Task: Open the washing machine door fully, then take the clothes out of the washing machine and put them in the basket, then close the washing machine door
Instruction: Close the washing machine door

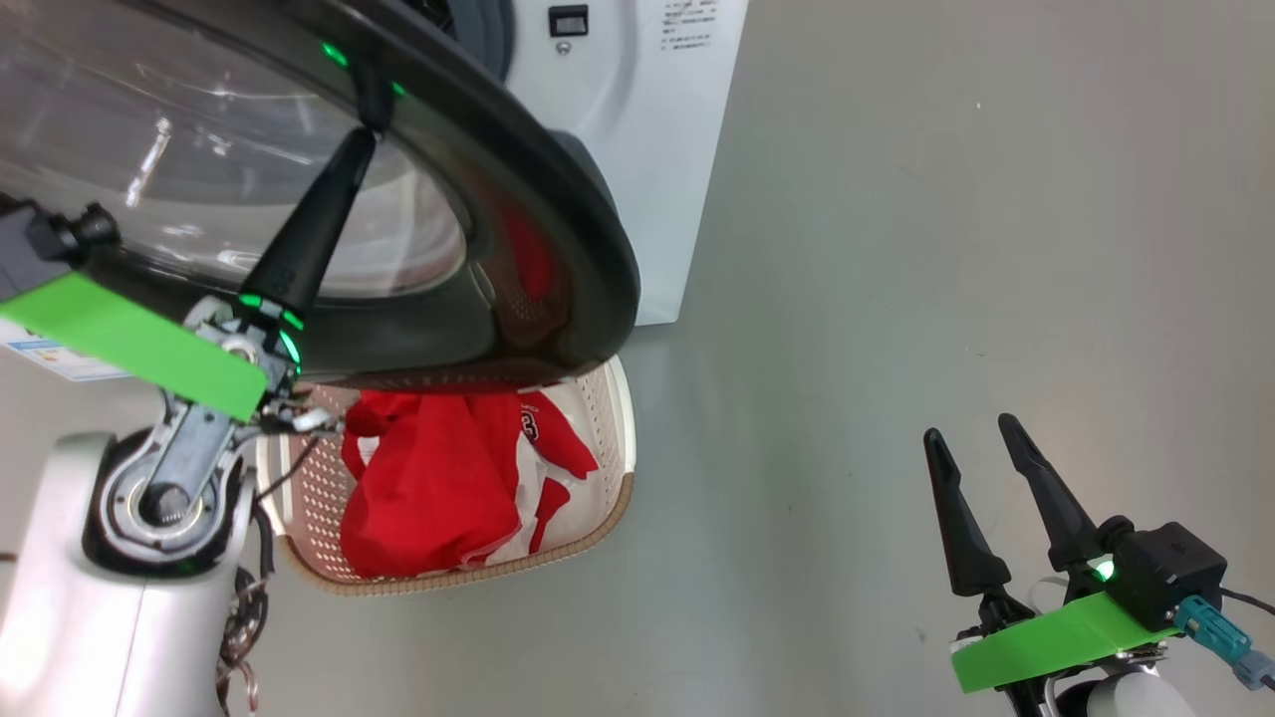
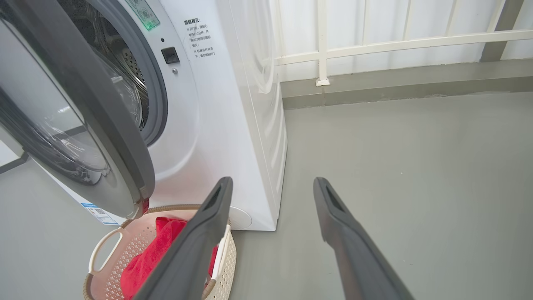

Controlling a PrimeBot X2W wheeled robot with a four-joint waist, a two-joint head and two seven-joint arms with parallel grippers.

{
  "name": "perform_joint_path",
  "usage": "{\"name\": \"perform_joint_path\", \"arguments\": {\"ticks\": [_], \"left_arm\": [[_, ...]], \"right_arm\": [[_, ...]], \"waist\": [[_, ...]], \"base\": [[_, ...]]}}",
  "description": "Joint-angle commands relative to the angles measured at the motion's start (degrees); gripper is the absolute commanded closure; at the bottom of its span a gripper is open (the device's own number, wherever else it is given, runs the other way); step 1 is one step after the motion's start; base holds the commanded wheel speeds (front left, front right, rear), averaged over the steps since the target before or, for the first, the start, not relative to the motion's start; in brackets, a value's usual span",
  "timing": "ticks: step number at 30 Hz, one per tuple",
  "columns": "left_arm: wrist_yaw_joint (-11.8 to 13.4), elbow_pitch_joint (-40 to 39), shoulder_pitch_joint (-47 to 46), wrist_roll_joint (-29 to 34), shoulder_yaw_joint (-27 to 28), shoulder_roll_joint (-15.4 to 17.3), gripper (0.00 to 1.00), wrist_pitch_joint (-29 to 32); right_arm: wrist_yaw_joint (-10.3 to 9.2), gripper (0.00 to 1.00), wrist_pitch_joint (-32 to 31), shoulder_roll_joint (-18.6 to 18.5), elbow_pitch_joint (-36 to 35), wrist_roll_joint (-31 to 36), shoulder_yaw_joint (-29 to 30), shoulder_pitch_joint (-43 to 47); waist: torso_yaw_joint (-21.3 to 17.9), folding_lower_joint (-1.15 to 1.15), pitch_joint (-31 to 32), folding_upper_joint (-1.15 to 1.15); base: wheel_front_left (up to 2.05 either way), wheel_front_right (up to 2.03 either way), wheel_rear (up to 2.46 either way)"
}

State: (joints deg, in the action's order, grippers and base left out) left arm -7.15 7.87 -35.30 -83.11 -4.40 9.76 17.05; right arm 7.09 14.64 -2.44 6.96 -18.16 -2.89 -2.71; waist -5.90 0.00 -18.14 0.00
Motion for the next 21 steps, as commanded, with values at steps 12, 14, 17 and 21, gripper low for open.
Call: {"name": "perform_joint_path", "arguments": {"ticks": [12,14,17,21], "left_arm": [[-0.3,2.9,-5.8,-1.5,-4.7,5.8,1.0,-9.3],[-0.3,3.1,-5.2,-2.1,-5.5,6.2,1.0,-10.2],[-0.3,3.2,-3.4,-2.9,-6.6,6.6,1.0,-11.7],[-0.3,3.1,-1.2,-3.4,-7.5,7.1,1.0,-13.2]], "right_arm": [[0.4,0.0,0.4,-0.4,-1.3,-1.0,-1.8,-1.2],[0.4,0.0,0.4,-0.4,-1.3,-0.8,-1.7,-0.9],[0.4,0.0,0.4,-0.4,-1.2,-0.6,-1.5,-0.3],[0.4,0.0,0.4,-0.4,-1.2,-0.2,-1.2,0.2]], "waist": [[-1.1,0.0,0.6,0.0],[-0.8,0.0,0.9,0.0],[-0.4,0.0,1.8,0.0],[0.3,0.0,2.5,0.0]], "base": [[0.0,0.0,0.0],[0.0,0.0,0.0],[0.0,0.0,0.0],[0.0,0.0,0.0]]}}
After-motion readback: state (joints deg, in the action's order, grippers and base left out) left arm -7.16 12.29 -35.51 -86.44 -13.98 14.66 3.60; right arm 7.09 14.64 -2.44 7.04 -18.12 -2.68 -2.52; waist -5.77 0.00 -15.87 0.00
